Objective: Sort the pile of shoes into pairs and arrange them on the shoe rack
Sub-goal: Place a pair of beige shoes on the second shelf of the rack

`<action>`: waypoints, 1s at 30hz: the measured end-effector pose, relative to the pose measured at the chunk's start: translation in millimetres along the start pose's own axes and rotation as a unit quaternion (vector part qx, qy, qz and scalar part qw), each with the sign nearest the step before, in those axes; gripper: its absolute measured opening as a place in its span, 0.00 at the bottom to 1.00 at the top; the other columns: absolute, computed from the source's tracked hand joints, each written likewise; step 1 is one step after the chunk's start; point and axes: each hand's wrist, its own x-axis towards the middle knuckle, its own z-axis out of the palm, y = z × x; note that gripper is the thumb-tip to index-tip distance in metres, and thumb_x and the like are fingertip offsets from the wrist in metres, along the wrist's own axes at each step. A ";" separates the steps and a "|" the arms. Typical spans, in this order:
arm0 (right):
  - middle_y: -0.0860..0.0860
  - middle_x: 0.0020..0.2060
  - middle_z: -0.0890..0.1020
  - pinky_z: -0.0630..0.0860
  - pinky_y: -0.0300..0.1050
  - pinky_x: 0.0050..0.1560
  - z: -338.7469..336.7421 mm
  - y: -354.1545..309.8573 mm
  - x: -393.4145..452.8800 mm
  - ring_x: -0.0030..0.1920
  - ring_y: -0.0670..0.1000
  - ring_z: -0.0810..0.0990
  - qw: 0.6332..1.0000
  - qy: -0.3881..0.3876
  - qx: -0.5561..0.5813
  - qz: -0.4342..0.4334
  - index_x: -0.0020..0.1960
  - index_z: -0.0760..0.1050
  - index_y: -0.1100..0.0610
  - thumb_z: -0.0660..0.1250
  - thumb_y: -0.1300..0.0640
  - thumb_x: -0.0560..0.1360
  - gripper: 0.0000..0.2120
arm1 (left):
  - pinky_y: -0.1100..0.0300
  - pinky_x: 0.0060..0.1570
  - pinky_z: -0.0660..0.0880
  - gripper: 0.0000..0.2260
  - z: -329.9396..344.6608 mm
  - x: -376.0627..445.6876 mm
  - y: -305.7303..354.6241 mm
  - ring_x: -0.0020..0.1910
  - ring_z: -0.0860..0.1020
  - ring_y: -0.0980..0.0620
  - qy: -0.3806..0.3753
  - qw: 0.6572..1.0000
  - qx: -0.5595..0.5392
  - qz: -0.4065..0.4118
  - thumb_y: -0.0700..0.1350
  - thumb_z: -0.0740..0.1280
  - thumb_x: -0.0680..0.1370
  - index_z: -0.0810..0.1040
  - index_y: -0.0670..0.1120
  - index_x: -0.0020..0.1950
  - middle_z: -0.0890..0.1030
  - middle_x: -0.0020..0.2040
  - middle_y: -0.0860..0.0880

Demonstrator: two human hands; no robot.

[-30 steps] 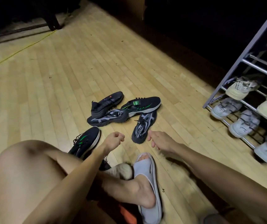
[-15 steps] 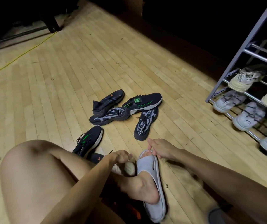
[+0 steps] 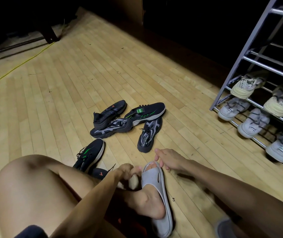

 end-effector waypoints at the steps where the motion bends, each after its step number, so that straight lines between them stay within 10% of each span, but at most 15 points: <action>1: 0.50 0.35 0.81 0.73 0.43 0.37 -1.6 0.8 -0.9 0.29 0.48 0.74 1.000 0.003 0.005 0.002 0.49 0.78 0.56 0.49 0.41 0.82 0.25 | 0.59 0.47 0.69 0.24 -6.0 -2.6 2.2 0.45 0.75 0.48 0.038 0.998 -0.031 0.030 0.58 0.56 0.82 0.80 0.39 0.50 0.80 0.47 0.42; 14: 0.50 0.36 0.84 0.69 0.41 0.32 -49.4 -8.5 -0.7 0.27 0.47 0.76 0.994 0.074 0.083 0.010 0.48 0.78 0.52 0.47 0.35 0.79 0.28 | 0.58 0.44 0.68 0.25 -92.4 -17.5 60.8 0.42 0.78 0.48 0.304 0.917 -0.175 0.192 0.56 0.51 0.84 0.80 0.45 0.38 0.82 0.41 0.45; 22: 0.57 0.37 0.87 0.64 0.36 0.21 -68.8 -26.7 -3.8 0.26 0.51 0.80 0.979 0.019 0.186 0.081 0.59 0.76 0.64 0.39 0.34 0.81 0.40 | 0.59 0.40 0.70 0.25 -111.8 -48.0 147.6 0.37 0.75 0.57 0.395 0.798 -0.340 0.303 0.58 0.52 0.82 0.78 0.43 0.40 0.79 0.36 0.51; 27: 0.64 0.54 0.83 0.74 0.38 0.26 -101.3 -36.7 -16.5 0.37 0.55 0.84 0.929 0.076 0.352 0.086 0.76 0.59 0.65 0.41 0.33 0.81 0.40 | 0.59 0.42 0.70 0.19 -104.5 -50.5 198.6 0.35 0.73 0.59 0.407 0.759 -0.402 0.312 0.60 0.58 0.78 0.77 0.49 0.36 0.77 0.33 0.55; 30: 0.66 0.55 0.80 0.77 0.44 0.34 -117.7 -36.2 -24.6 0.47 0.60 0.83 0.896 0.075 0.430 0.080 0.65 0.66 0.59 0.43 0.31 0.80 0.34 | 0.65 0.38 0.69 0.18 -91.0 -56.5 225.3 0.33 0.72 0.62 0.398 0.754 -0.403 0.333 0.62 0.60 0.76 0.76 0.50 0.36 0.76 0.32 0.58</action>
